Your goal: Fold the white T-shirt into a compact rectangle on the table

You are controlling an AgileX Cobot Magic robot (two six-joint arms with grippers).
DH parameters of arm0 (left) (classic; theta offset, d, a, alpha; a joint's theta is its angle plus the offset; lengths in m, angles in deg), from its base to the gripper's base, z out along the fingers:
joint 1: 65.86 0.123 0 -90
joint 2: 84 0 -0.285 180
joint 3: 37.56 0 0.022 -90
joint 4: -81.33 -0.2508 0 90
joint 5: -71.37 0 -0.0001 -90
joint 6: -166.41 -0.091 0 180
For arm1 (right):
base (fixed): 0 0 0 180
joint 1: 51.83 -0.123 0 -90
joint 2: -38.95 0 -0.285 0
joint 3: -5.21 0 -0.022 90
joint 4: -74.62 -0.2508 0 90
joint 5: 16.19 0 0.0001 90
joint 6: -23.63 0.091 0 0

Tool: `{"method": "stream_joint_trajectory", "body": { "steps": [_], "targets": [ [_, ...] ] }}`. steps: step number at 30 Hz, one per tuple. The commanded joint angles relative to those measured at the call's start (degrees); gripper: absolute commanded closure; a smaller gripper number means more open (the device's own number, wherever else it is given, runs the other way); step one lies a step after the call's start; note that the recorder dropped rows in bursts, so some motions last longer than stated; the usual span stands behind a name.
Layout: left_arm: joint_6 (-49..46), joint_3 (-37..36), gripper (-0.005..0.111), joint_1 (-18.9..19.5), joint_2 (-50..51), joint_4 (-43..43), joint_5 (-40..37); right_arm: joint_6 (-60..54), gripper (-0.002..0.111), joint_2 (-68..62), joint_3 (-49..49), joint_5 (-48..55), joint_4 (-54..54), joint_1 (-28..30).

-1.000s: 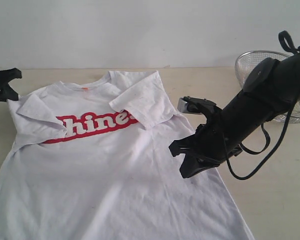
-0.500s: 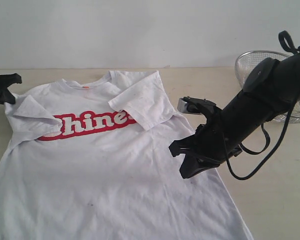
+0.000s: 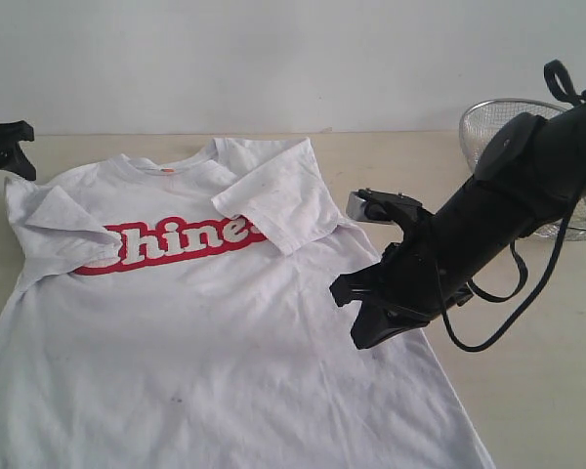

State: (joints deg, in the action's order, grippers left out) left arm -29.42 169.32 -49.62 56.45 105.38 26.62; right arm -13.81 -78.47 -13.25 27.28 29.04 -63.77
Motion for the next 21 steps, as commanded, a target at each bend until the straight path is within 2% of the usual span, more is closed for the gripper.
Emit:
{"method": "stream_joint_trajectory", "body": {
  "steps": [1, 3, 9, 21],
  "targets": [
    [1.7, 4.7, 0.049, -0.1, -0.3, 0.0, -8.7, -0.6, 0.109, 0.4, -0.1, 0.2, -0.3, -0.1],
    [0.8, 6.2, 0.049, -0.3, -0.3, 2.5, -13.6, -0.6, 0.109, 0.4, -0.1, 0.2, -0.3, -0.1],
    [-1.8, 6.2, 0.049, -1.4, -0.3, 4.7, -18.1, -0.6, 0.109, 0.4, -0.1, 0.0, -0.3, -0.1],
    [-2.2, 6.2, 0.05, -2.7, 2.5, 3.2, -16.1, -0.6, 0.109, 0.4, -0.1, 0.2, -0.3, -0.1]
  ]
}}
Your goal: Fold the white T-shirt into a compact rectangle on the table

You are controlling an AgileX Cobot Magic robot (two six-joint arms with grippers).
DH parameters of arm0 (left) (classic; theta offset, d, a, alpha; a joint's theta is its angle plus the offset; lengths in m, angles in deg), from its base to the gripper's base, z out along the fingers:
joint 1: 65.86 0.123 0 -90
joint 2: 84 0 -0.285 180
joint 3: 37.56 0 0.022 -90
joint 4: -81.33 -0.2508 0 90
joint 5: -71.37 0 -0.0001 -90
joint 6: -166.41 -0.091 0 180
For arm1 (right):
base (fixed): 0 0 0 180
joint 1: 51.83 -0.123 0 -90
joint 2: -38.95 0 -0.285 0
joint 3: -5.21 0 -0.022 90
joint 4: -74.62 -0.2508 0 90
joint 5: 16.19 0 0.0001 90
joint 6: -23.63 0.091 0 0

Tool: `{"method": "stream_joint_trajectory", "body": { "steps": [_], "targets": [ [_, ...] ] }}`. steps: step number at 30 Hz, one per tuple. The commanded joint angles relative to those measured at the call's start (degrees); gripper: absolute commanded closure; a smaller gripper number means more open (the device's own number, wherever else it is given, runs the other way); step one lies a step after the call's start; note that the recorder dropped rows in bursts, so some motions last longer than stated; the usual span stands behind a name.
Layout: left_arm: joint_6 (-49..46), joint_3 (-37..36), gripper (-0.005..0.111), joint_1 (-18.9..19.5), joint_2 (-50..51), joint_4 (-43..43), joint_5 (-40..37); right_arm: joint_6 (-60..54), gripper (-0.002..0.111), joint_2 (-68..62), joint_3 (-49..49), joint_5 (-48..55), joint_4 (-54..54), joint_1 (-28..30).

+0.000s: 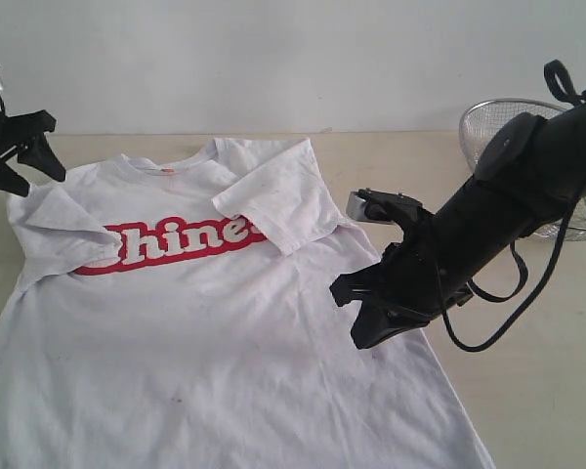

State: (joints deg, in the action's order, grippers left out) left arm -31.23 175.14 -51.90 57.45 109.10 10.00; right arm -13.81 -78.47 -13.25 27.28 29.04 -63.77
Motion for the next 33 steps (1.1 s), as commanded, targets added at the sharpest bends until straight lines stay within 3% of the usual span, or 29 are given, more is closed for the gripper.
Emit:
{"method": "stream_joint_trajectory", "body": {
  "steps": [1, 15, 18, 23, 33],
  "targets": [
    [-0.4, 0.4, 0.05, -0.5, 2.0, -0.5, 0.5, -0.6, 0.109, 0.4, -0.1, 0.2, -0.3, -0.1],
    [-1.4, 0.4, 0.051, -0.5, 4.7, 4.7, -1.9, -0.6, 0.109, 0.4, -0.1, 0.0, -0.3, -0.1],
    [-1.3, 0.4, 0.062, -0.5, 4.7, 5.5, -2.5, -0.6, 0.109, 0.4, -0.1, 0.0, -0.3, -0.1],
    [-0.7, 0.4, 0.099, -0.5, 4.7, 6.8, -2.9, -0.6, 0.109, 0.4, -0.1, 0.0, -0.3, -0.1],
    [-3.2, 0.4, 0.102, -1.1, 4.7, 19.3, -2.4, -0.6, 0.109, 0.4, -0.1, 0.0, -0.3, -0.1]
  ]
}}
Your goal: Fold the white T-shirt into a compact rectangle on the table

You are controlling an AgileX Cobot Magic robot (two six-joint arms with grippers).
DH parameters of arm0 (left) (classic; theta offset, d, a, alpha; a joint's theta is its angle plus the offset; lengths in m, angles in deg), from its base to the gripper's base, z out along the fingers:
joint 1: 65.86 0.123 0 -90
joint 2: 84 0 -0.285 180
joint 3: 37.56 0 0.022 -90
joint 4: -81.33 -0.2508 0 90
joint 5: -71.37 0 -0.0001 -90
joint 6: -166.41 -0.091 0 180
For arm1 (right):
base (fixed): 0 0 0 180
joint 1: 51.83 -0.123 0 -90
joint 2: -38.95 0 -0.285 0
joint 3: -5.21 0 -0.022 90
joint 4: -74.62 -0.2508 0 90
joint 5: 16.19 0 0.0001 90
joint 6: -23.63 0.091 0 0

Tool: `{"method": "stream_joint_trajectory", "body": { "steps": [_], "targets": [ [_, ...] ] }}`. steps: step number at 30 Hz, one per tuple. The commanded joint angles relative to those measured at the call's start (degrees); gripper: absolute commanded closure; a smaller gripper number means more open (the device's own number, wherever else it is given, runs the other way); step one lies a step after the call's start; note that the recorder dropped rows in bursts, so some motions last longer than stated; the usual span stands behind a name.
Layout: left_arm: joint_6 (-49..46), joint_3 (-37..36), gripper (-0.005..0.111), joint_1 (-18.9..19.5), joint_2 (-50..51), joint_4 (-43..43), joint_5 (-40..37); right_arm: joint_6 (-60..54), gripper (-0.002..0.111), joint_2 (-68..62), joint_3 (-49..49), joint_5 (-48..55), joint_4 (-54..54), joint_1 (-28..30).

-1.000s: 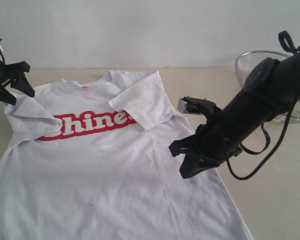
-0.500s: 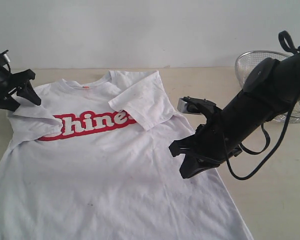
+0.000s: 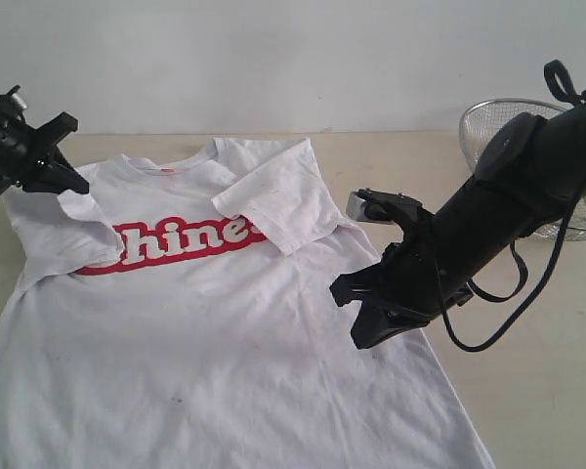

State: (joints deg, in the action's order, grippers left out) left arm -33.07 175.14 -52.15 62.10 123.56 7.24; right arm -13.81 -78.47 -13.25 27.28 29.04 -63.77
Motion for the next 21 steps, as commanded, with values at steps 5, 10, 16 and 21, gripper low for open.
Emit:
{"method": "stream_joint_trajectory", "body": {
  "steps": [5, 10, 16, 21],
  "targets": [
    [-1.3, 0.4, 0.082, -3.3, 0.1, 5.4, 3.5, -0.6, 0.109, 0.4, -0.1, 0.3, -0.3, -0.1],
    [-0.7, 0.4, 0.053, -3.7, 0.1, 5.9, 4.6, -0.6, 0.109, 0.4, -0.1, 0.9, -0.3, -0.1],
    [-0.7, 0.4, 0.049, -3.7, 0.1, 14.7, 5.3, -0.6, 0.109, 0.4, -0.1, 0.7, -0.3, -0.1],
    [0.6, 0.4, 0.049, -3.7, 0.1, 14.1, 6.1, -0.6, 0.109, 0.4, -0.1, 0.7, -0.3, -0.1]
  ]
}}
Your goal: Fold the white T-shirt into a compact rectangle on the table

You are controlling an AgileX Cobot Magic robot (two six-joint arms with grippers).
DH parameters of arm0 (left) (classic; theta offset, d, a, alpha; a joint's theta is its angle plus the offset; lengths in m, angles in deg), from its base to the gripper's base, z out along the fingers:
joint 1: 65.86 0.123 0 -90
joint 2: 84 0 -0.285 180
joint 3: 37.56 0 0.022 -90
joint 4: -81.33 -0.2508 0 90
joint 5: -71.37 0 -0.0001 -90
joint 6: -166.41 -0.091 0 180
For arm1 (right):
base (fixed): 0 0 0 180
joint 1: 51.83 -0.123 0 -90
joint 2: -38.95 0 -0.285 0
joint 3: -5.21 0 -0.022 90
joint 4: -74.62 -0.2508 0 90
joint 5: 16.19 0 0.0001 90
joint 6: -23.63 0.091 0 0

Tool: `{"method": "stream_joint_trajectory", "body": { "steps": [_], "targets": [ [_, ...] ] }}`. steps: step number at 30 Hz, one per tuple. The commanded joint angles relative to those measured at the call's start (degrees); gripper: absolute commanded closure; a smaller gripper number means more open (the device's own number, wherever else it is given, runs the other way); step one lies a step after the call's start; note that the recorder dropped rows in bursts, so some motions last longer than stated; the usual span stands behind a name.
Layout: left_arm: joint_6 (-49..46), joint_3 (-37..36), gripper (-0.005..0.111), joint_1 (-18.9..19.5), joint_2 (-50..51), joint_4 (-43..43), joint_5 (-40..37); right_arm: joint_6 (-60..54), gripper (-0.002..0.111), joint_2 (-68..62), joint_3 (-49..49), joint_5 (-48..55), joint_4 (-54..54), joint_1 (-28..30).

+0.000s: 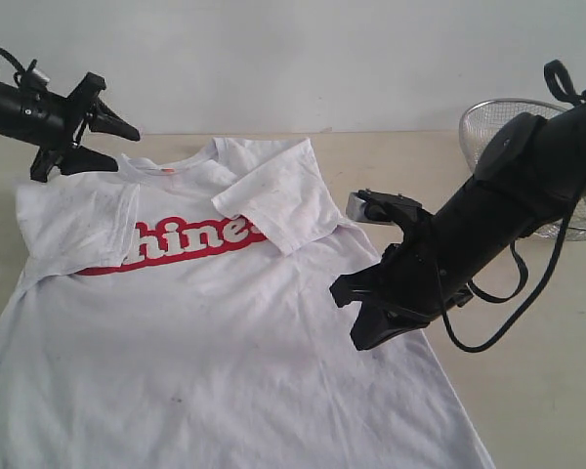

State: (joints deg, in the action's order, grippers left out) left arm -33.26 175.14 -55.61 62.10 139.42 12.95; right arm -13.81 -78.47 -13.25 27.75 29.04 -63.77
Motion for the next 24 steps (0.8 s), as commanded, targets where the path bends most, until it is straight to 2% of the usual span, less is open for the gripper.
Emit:
{"method": "stream_joint_trajectory", "body": {
  "steps": [1, 3, 6, 10, 14, 16, 19, 22, 24],
  "targets": [
    [0.8, 0.4, 0.049, -0.3, 0.1, -2.6, -0.3, -0.6, 0.109, 0.4, -0.1, 0.2, -0.3, -0.1],
    [0.6, 0.4, 0.051, 0.8, 0.0, -4.6, -3.7, -0.6, 0.109, 0.4, -0.1, 0.0, -0.3, -0.1],
    [-2.5, 0.4, 0.067, 3.3, -1.8, -7.7, -11.5, -0.2, 0.109, 0.4, 0.1, -1.0, -0.3, 0.2],
    [-4.6, -1.3, 0.067, 5.1, -4.8, -10.2, -11.5, 0.0, 0.109, 0.5, 0.8, 0.8, -0.3, 2.6],
    [-4.6, -7.4, 0.067, 5.9, -9.6, -12.6, -11.5, -0.2, 0.105, 0.5, 0.9, 4.4, -0.9, 7.7],
    [-5.7, -12.0, 0.067, 5.9, -12.2, -12.3, -11.5, -0.2, 0.099, 0.9, 0.9, 6.2, -1.8, 10.0],
    [-7.1, -19.0, 0.067, 5.9, -16.8, -11.9, -11.5, -0.5, 0.084, 1.9, 0.8, 8.8, -1.8, 12.4],
    [-9.0, -27.4, 0.067, 5.9, -22.3, -11.3, -11.5, -0.7, 0.066, 2.8, 0.8, 11.9, -1.4, 13.0],
    [-10.9, -32.5, 0.068, 5.9, -26.2, -9.5, -11.5, -1.2, 0.062, 3.3, 0.8, 13.0, -1.2, 13.0]
  ]
}}
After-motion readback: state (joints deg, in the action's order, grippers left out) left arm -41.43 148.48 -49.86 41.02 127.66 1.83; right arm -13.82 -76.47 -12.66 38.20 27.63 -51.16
